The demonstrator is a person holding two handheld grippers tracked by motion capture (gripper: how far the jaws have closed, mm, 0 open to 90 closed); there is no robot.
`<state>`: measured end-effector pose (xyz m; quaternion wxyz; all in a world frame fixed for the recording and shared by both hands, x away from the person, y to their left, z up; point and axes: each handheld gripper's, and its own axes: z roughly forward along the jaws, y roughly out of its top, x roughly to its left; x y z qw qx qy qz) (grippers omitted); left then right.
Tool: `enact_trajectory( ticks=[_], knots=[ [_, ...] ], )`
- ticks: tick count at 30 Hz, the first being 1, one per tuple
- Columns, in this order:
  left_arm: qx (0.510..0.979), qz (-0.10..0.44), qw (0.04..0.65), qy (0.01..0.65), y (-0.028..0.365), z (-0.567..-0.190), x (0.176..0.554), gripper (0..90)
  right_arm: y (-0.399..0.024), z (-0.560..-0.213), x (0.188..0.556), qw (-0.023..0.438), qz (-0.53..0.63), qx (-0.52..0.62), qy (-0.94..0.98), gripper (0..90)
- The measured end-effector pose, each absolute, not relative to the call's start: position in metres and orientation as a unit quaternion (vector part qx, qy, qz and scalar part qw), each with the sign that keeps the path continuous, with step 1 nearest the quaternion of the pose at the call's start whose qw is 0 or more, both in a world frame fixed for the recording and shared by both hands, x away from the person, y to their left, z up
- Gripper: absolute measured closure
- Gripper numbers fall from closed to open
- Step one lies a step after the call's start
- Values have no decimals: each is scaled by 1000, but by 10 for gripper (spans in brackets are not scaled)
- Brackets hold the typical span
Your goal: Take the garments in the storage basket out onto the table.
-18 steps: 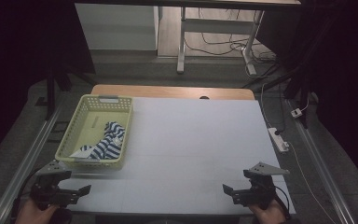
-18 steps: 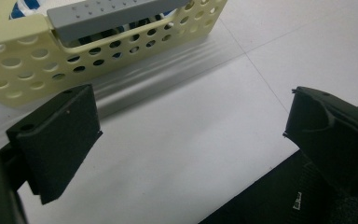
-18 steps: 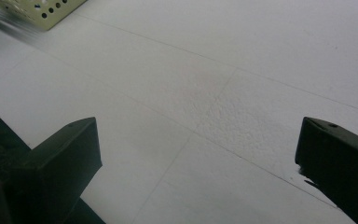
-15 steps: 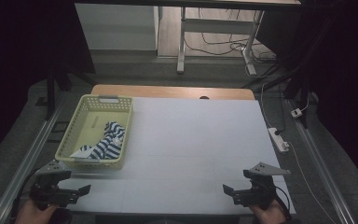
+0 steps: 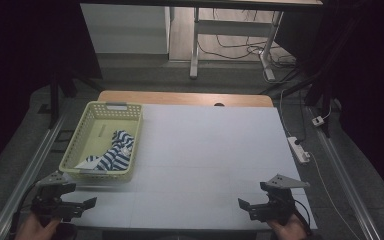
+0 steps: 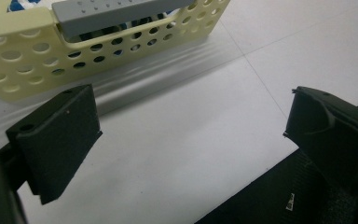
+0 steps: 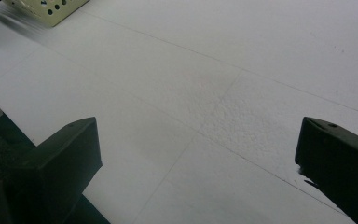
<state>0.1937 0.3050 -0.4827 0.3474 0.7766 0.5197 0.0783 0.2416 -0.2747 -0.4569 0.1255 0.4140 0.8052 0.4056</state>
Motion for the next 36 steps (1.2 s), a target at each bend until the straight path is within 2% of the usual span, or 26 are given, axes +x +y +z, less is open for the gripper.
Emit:
enact_trajectory(
  ticks=[9, 19, 36],
  knots=[
    [781, 63, 326, 529, 306, -484, 194, 27, -275, -458, 243, 117, 405, 414, 807, 3],
    [774, 78, 366, 511, 311, -479, 194, 27, -275, -458, 244, 107, 404, 413, 809, 4],
    [780, 86, 363, 501, 300, -471, 211, 15, -273, -459, 245, 103, 400, 409, 814, 6]
  ],
)
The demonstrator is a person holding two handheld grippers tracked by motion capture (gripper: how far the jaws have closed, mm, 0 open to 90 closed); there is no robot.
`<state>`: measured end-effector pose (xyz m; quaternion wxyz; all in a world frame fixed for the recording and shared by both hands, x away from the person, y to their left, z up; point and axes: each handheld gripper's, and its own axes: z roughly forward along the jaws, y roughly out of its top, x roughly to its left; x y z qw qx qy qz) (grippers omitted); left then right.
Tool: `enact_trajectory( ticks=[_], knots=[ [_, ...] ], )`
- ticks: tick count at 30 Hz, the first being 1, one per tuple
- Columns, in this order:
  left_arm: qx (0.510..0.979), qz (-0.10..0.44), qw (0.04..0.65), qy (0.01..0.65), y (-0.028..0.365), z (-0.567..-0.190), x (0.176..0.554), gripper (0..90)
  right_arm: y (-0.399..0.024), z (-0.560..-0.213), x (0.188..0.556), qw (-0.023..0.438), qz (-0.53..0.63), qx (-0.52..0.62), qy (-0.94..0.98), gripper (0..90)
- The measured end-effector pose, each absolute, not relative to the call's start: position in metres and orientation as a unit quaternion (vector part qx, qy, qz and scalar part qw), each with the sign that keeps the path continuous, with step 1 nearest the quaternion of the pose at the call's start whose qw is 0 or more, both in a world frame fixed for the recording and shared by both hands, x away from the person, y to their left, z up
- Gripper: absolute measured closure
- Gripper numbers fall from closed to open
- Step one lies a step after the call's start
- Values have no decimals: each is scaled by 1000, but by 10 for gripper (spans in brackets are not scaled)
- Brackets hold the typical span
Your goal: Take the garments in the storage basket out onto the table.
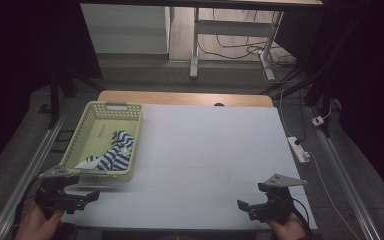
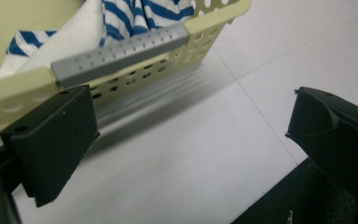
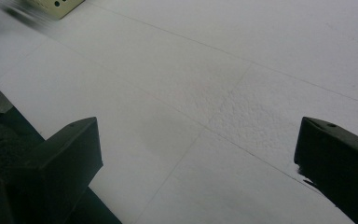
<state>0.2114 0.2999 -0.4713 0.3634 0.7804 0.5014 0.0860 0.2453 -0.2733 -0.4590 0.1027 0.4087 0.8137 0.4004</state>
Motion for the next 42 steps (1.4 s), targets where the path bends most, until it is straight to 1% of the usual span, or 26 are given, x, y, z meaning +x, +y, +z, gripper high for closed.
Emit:
enact_trajectory(
  ticks=[7, 16, 18, 21, 35, 42],
  knots=[
    [787, 97, 357, 493, 295, -466, 224, 15, -273, -459, 246, 101, 397, 411, 814, 6],
    [787, 100, 364, 487, 293, -464, 244, 14, -273, -459, 246, 100, 396, 410, 816, 6],
    [788, 102, 364, 486, 292, -464, 248, 15, -272, -459, 246, 100, 395, 409, 816, 25],
    [788, 104, 365, 485, 292, -464, 253, 16, -272, -459, 246, 102, 393, 409, 817, 28],
    [794, 90, 362, 481, 292, -471, 281, 14, -272, -460, 246, 100, 393, 407, 818, 28],
    [812, 78, 348, 461, 288, -471, 298, 15, -271, -460, 246, 99, 390, 407, 820, 28]
  ],
)
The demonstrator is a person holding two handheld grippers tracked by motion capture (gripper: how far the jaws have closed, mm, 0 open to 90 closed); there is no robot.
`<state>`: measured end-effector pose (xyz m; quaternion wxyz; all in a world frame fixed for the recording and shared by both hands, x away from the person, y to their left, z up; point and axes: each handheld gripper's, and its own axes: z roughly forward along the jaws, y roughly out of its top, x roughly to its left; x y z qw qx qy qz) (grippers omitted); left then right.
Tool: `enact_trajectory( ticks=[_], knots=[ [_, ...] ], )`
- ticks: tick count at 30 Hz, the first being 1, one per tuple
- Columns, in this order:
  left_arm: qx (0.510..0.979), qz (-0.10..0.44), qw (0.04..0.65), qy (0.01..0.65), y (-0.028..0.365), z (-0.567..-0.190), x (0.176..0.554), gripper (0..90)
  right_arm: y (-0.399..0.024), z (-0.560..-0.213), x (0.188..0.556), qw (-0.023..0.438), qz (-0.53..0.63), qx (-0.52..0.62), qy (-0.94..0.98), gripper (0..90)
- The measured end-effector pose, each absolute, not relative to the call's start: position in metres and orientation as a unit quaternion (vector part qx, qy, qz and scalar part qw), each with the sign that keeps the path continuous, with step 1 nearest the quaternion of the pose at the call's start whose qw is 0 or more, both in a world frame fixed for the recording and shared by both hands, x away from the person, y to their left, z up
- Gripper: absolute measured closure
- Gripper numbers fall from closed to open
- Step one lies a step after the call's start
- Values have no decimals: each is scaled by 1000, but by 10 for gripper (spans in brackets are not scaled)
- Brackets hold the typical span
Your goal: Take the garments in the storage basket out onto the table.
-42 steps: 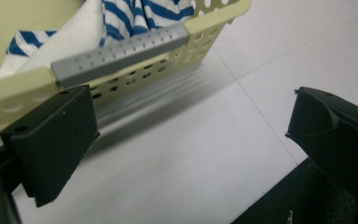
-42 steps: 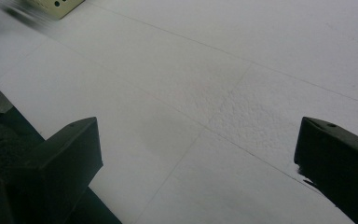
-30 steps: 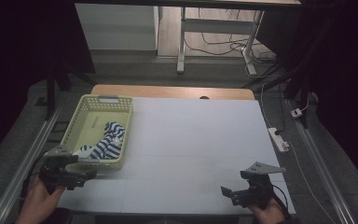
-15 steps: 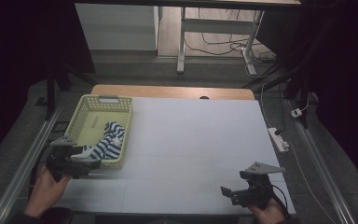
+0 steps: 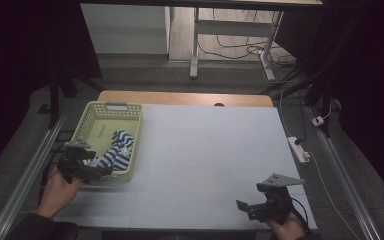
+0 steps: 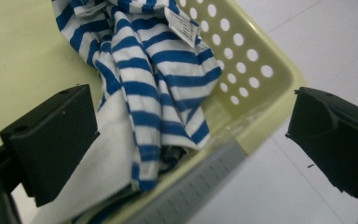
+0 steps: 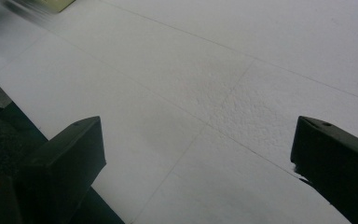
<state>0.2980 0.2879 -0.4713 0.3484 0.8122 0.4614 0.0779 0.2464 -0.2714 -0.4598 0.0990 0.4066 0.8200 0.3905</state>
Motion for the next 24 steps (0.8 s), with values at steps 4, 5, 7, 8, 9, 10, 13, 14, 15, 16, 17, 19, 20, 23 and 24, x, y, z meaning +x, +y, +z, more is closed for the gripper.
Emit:
enact_trajectory(
  ticks=[4, 5, 7, 8, 9, 10, 13, 14, 15, 16, 17, 19, 20, 23, 24],
  knots=[
    [819, 86, 340, 455, 283, -471, 308, 12, -271, -460, 247, 99, 389, 407, 820, 28],
    [819, 88, 340, 454, 282, -470, 311, 10, -271, -460, 247, 99, 389, 407, 820, 28],
    [819, 94, 340, 451, 281, -468, 315, 6, -271, -460, 246, 99, 389, 407, 820, 28],
    [819, 96, 341, 450, 281, -467, 317, 3, -271, -460, 246, 99, 389, 407, 820, 28],
    [818, 98, 343, 451, 280, -466, 319, 0, -271, -460, 246, 99, 389, 407, 820, 28],
    [818, 102, 343, 450, 280, -465, 321, 0, -271, -460, 246, 98, 389, 407, 820, 28],
    [819, 114, 337, 449, 279, -464, 330, 0, -271, -460, 247, 98, 388, 407, 821, 28],
    [820, 119, 336, 448, 278, -463, 333, 0, -271, -460, 247, 97, 388, 407, 821, 28],
    [820, 122, 336, 447, 278, -463, 336, 0, -271, -460, 247, 97, 388, 407, 821, 28],
    [820, 120, 335, 449, 277, -462, 340, 0, -271, -460, 247, 97, 388, 407, 821, 28],
    [820, 115, 333, 450, 276, -462, 344, 0, -271, -460, 247, 97, 388, 407, 821, 28],
    [823, 112, 328, 451, 274, -462, 352, 0, -271, -460, 247, 97, 388, 407, 821, 28],
    [825, 109, 322, 451, 272, -462, 355, 0, -271, -460, 247, 97, 388, 407, 821, 28],
    [831, 102, 307, 451, 269, -466, 367, 0, -271, -460, 247, 97, 388, 407, 821, 28],
    [835, 99, 305, 448, 269, -467, 370, 7, -271, -460, 247, 97, 388, 407, 821, 28]
  ],
)
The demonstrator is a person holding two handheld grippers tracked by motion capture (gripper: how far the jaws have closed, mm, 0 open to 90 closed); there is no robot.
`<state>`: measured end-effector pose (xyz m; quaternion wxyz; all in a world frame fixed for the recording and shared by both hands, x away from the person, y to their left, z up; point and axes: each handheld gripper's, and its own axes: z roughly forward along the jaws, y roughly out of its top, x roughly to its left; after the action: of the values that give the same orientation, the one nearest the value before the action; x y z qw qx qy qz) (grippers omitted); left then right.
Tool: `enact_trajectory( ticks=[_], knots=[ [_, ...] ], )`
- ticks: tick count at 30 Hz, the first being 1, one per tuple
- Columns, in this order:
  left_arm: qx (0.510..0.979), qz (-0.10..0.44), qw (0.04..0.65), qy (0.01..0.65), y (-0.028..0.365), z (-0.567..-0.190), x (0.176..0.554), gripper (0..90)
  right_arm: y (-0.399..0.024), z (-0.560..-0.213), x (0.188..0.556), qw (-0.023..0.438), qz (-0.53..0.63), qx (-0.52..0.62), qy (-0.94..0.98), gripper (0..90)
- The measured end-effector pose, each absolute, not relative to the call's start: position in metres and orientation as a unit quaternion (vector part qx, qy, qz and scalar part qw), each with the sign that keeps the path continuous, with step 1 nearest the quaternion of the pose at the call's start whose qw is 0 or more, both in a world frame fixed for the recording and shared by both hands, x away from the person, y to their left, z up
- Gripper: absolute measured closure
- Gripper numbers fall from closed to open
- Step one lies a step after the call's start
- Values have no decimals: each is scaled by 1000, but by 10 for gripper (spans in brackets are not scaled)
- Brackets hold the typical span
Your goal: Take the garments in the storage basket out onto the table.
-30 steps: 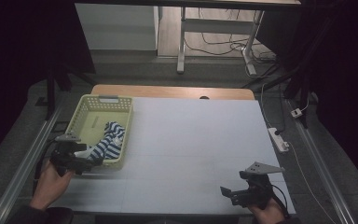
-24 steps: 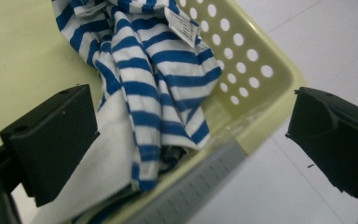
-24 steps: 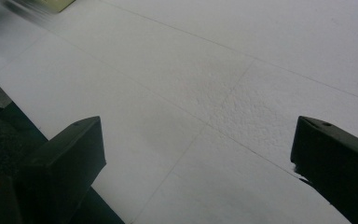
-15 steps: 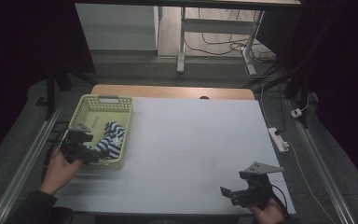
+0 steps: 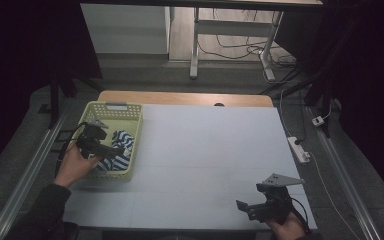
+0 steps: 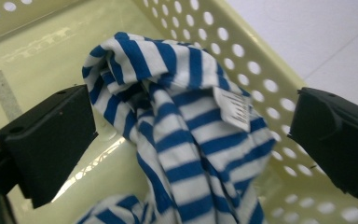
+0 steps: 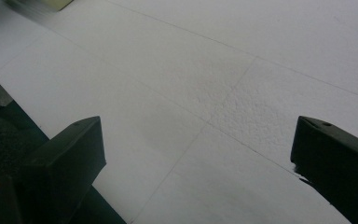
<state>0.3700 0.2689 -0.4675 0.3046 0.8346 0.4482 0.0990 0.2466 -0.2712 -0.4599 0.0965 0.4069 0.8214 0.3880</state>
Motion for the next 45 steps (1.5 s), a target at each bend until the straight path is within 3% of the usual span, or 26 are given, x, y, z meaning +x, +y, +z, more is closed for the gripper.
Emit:
enact_trajectory(
  ticks=[18, 25, 30, 36, 38, 45],
  knots=[
    [900, 22, 167, 403, 246, -513, 407, 19, -270, -460, 247, 96, 384, 405, 825, 28],
    [901, 18, 154, 406, 244, -517, 408, 90, -270, -461, 247, 96, 382, 403, 826, 28],
    [901, 22, 164, 401, 245, -515, 406, 204, -269, -461, 247, 94, 380, 402, 827, 28],
    [895, 17, 183, 407, 249, -512, 406, 509, -269, -461, 247, 95, 379, 400, 829, 29],
    [890, 15, 185, 417, 251, -511, 407, 575, -269, -461, 247, 95, 378, 399, 830, 29],
    [881, 39, 196, 429, 254, -508, 406, 629, -268, -461, 246, 95, 376, 398, 831, 29]
  ],
)
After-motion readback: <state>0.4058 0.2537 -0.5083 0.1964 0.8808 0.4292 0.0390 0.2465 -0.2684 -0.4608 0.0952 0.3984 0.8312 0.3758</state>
